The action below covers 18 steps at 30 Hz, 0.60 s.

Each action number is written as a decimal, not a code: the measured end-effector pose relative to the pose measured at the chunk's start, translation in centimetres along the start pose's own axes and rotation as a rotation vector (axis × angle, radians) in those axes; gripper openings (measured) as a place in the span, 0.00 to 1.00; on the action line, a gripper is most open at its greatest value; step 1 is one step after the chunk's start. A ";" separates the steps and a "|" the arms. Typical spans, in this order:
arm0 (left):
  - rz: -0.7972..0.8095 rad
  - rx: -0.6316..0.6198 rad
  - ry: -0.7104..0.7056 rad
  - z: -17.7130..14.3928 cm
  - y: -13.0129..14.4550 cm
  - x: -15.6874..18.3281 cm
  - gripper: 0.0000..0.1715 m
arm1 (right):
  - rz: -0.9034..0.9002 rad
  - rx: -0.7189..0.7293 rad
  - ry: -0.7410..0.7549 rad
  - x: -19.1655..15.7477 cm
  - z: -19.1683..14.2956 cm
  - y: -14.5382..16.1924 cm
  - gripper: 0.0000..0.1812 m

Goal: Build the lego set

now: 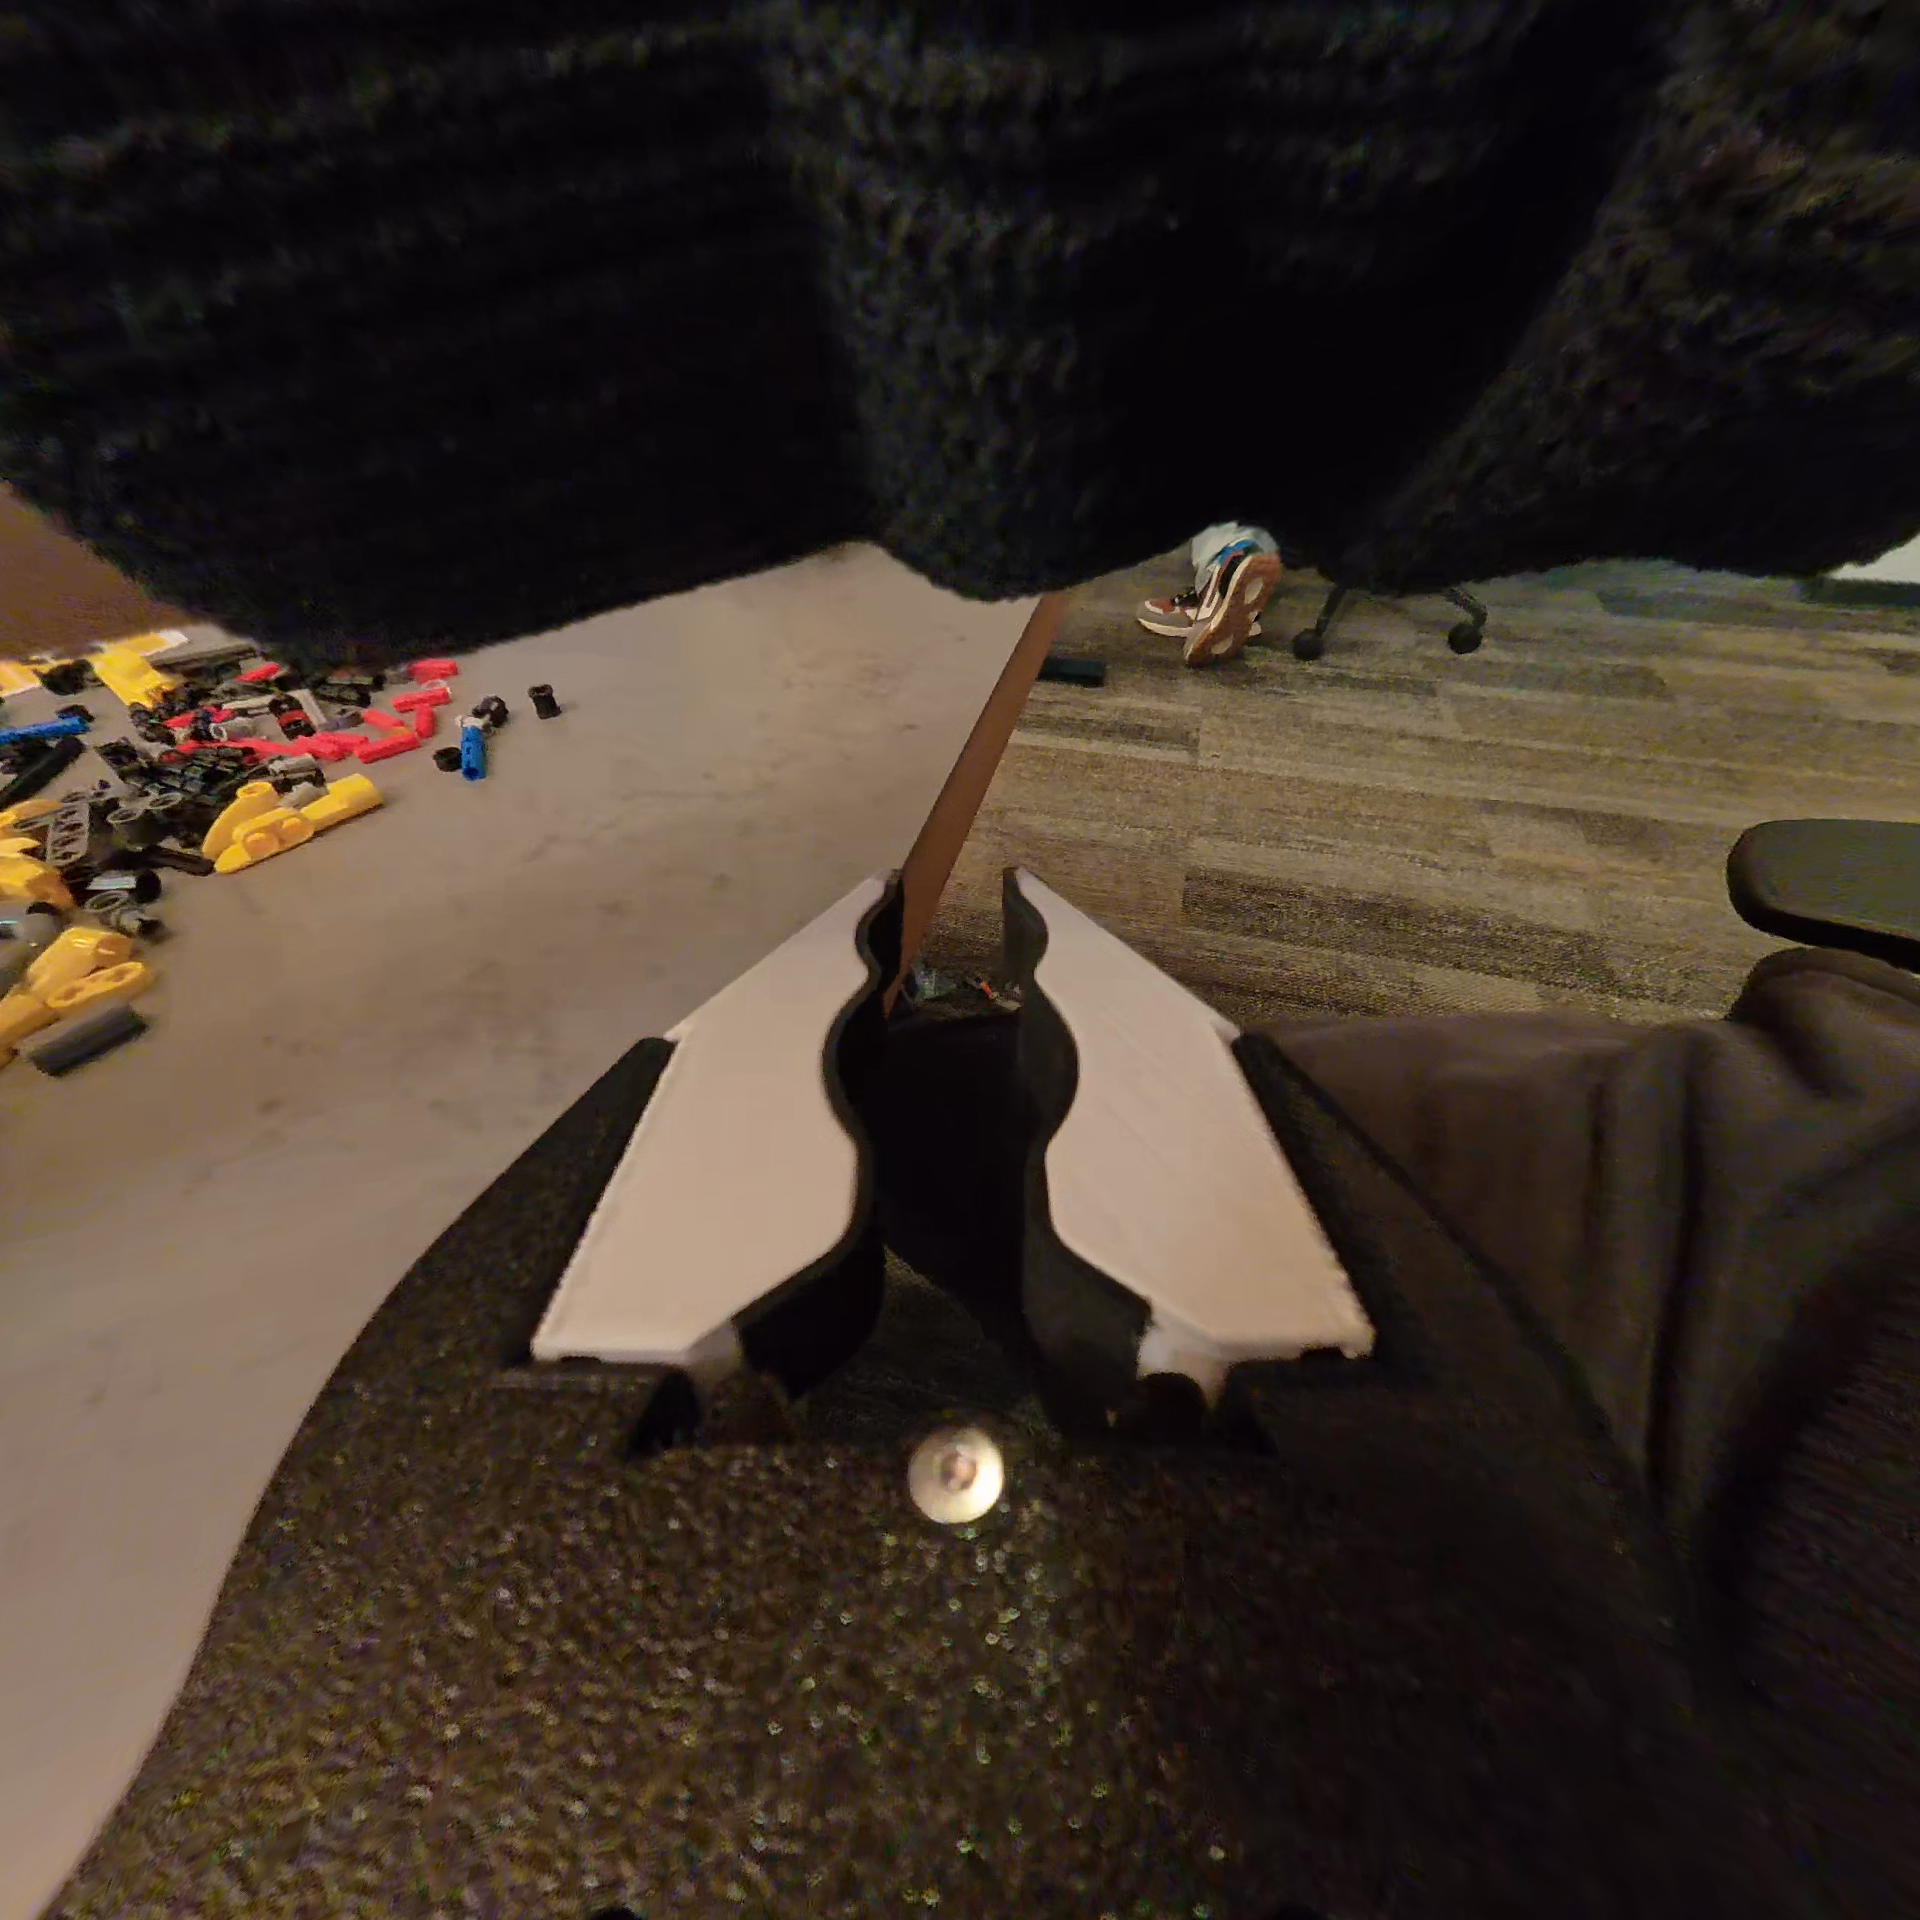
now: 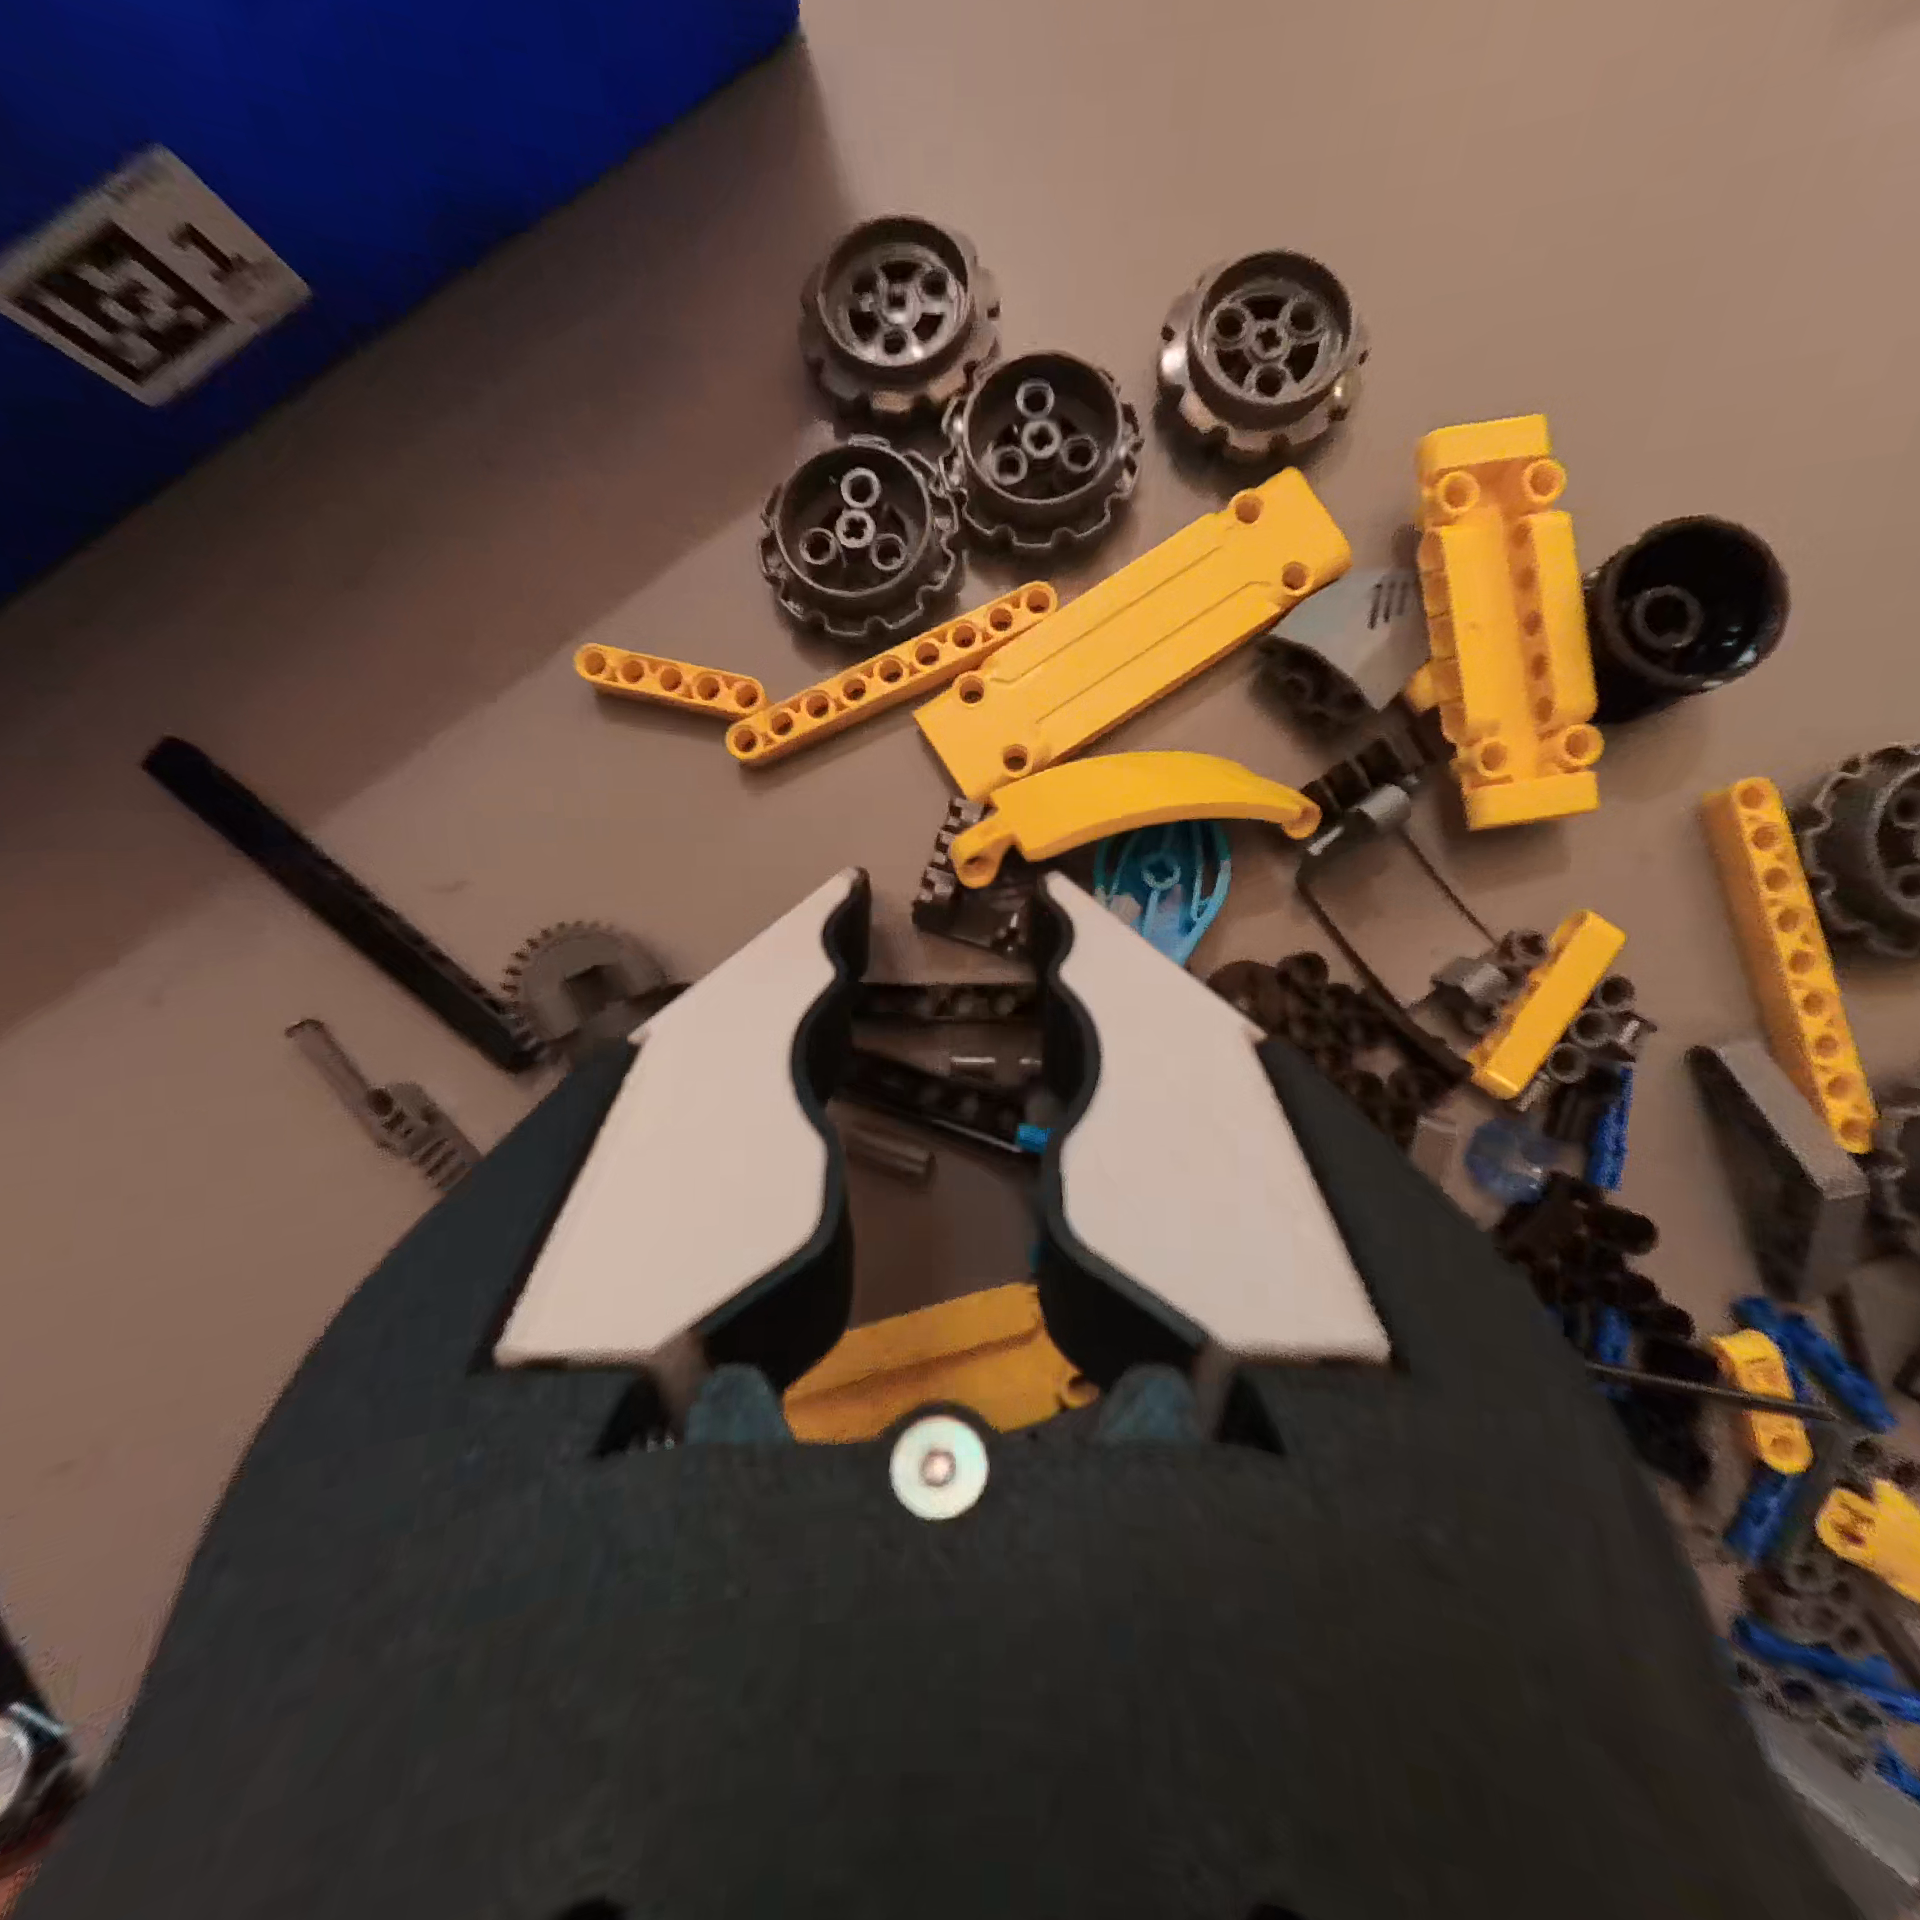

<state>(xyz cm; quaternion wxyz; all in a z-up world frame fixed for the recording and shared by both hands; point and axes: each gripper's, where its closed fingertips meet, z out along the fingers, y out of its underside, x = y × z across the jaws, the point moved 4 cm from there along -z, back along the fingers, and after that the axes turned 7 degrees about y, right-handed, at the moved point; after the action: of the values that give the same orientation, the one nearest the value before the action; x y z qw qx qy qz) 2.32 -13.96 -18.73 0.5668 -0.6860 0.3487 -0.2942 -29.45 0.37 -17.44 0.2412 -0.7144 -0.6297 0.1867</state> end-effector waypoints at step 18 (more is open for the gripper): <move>-0.131 0.164 -0.044 -3.2 -1.8 -2.8 0.10 | 0.746 0.509 -1.130 -1.1 -16.6 -1.9 0.03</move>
<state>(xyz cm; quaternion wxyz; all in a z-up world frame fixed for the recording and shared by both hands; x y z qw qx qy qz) -1.60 -13.31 -16.41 0.6079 -0.6650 0.2656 -0.3431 -21.63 -2.37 -2.85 -0.0420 -0.5979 -0.3093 0.7383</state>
